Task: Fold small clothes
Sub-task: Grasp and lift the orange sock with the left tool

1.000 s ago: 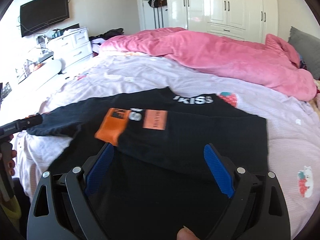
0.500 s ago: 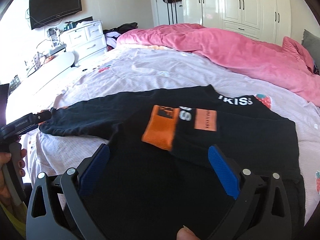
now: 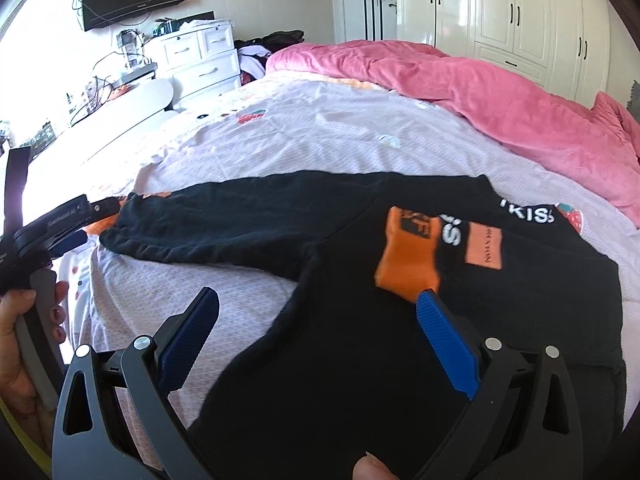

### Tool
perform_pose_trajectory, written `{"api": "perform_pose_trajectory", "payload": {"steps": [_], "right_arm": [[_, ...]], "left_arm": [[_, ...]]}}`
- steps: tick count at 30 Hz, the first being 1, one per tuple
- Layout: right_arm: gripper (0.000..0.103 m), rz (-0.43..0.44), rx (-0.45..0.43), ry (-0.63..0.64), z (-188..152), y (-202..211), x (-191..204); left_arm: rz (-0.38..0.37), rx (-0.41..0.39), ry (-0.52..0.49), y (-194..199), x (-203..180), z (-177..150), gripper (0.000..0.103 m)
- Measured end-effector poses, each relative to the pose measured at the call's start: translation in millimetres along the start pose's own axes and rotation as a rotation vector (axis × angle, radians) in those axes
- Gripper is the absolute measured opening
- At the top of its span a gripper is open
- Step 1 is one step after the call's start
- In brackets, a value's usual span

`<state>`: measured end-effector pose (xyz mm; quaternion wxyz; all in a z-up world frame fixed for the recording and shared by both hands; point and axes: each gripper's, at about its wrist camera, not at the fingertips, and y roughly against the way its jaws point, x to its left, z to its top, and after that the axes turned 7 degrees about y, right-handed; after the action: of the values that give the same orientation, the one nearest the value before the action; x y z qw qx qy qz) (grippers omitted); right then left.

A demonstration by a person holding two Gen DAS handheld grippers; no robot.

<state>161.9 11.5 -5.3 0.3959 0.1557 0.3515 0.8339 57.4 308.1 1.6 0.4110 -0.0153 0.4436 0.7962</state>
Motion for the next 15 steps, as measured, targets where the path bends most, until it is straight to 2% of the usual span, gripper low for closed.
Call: {"api": "perform_pose_trajectory", "payload": {"steps": [5,9,11,12,15], "right_arm": [[0.099,0.009,0.020,-0.001,-5,-6,10],[0.099,0.003,0.028,-0.009,-7,-9,14],[0.099,-0.013,0.029,0.001,-9,-10,17],[0.099,-0.014,0.031,0.009,-11,-11,20],[0.099,-0.001,0.045,0.012,-14,-17,25]], "left_arm": [[-0.006,-0.015,0.047,-2,11,2,0.094],[-0.088,0.031,0.128,-14,21,2,0.093],[-0.079,0.029,0.144,-19,23,2,0.075],[-0.069,0.024,0.154,-21,25,3,0.070],[-0.081,-0.005,0.178,-23,27,9,0.043]]}}
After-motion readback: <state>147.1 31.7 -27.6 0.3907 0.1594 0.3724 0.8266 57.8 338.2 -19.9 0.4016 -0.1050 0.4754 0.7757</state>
